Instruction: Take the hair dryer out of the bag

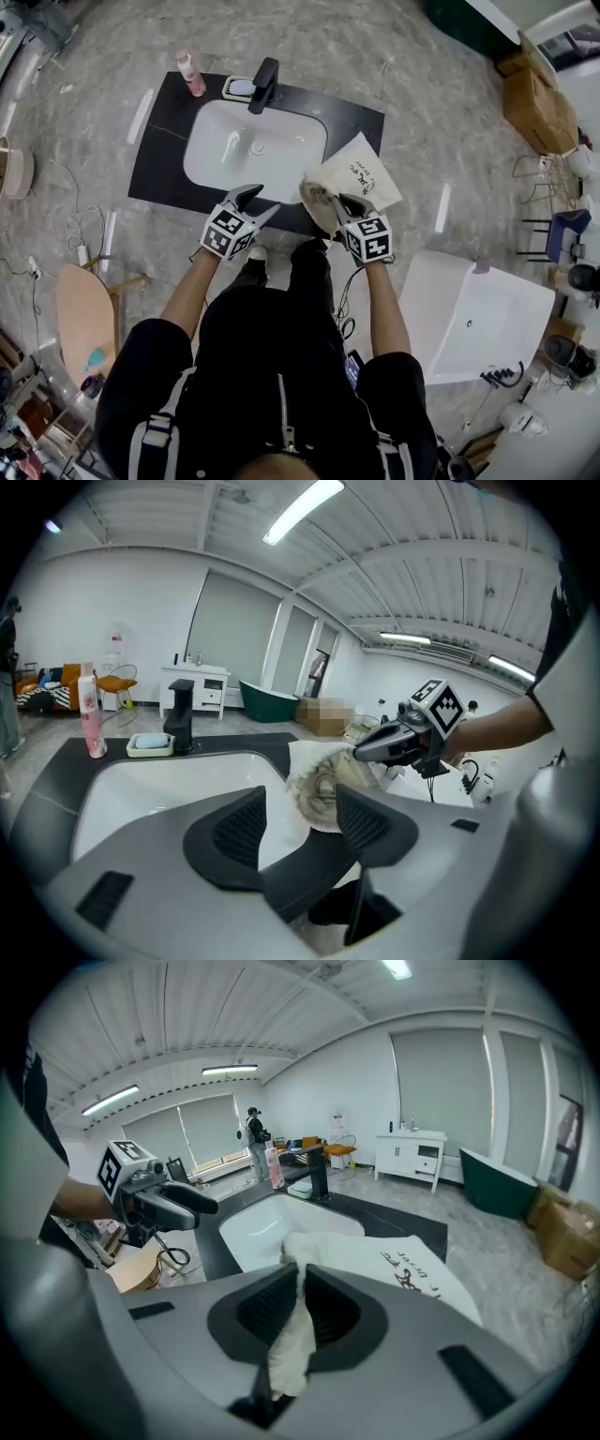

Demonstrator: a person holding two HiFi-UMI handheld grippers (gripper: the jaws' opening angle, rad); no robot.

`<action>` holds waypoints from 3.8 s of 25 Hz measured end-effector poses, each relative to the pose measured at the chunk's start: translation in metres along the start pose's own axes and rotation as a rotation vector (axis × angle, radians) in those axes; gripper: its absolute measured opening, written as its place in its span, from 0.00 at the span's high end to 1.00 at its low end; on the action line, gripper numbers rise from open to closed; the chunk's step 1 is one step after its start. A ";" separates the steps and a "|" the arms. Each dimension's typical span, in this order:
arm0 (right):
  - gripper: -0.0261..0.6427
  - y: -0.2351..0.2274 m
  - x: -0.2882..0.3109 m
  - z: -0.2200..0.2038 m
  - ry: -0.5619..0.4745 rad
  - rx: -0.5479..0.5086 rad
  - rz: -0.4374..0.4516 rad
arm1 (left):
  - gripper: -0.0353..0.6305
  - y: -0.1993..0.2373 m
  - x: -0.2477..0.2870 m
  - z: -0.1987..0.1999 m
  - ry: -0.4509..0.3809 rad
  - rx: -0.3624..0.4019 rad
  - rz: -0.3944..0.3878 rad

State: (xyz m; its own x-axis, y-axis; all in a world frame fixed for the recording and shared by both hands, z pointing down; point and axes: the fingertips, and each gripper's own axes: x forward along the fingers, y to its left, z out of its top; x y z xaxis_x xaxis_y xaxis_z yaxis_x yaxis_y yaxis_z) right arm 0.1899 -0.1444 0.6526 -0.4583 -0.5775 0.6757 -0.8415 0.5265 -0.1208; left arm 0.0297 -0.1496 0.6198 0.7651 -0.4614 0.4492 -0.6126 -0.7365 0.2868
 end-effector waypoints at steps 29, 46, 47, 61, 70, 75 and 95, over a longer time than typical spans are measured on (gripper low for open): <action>0.90 -0.010 -0.008 0.009 0.000 -0.025 0.133 | 0.59 -0.046 0.125 -0.056 0.239 -0.203 -0.104; 0.90 -0.012 -0.003 0.003 0.020 -0.016 0.163 | 0.66 -0.034 0.155 -0.079 0.239 -0.524 -0.083; 0.90 -0.012 -0.002 0.001 0.023 -0.015 0.163 | 0.67 -0.035 0.156 -0.081 0.238 -0.557 -0.084; 0.90 -0.008 0.001 -0.005 0.035 -0.004 0.140 | 0.78 -0.039 0.158 -0.083 0.171 -0.822 -0.119; 0.90 -0.005 0.006 -0.009 0.048 -0.001 0.120 | 0.79 -0.044 0.146 -0.079 0.166 -0.788 -0.151; 0.90 -0.005 0.008 -0.009 0.054 0.005 0.105 | 0.80 -0.046 0.137 -0.080 0.177 -0.777 -0.173; 0.90 0.000 0.015 -0.014 0.078 0.028 0.067 | 0.80 -0.041 0.098 -0.093 0.203 -0.775 -0.200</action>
State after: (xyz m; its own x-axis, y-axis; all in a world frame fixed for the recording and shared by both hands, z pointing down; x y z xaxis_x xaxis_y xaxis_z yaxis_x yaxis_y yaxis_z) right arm 0.1866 -0.1443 0.6734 -0.4912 -0.4905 0.7198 -0.8177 0.5444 -0.1871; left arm 0.1115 -0.1186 0.7310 0.8689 -0.2050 0.4505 -0.4887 -0.2113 0.8465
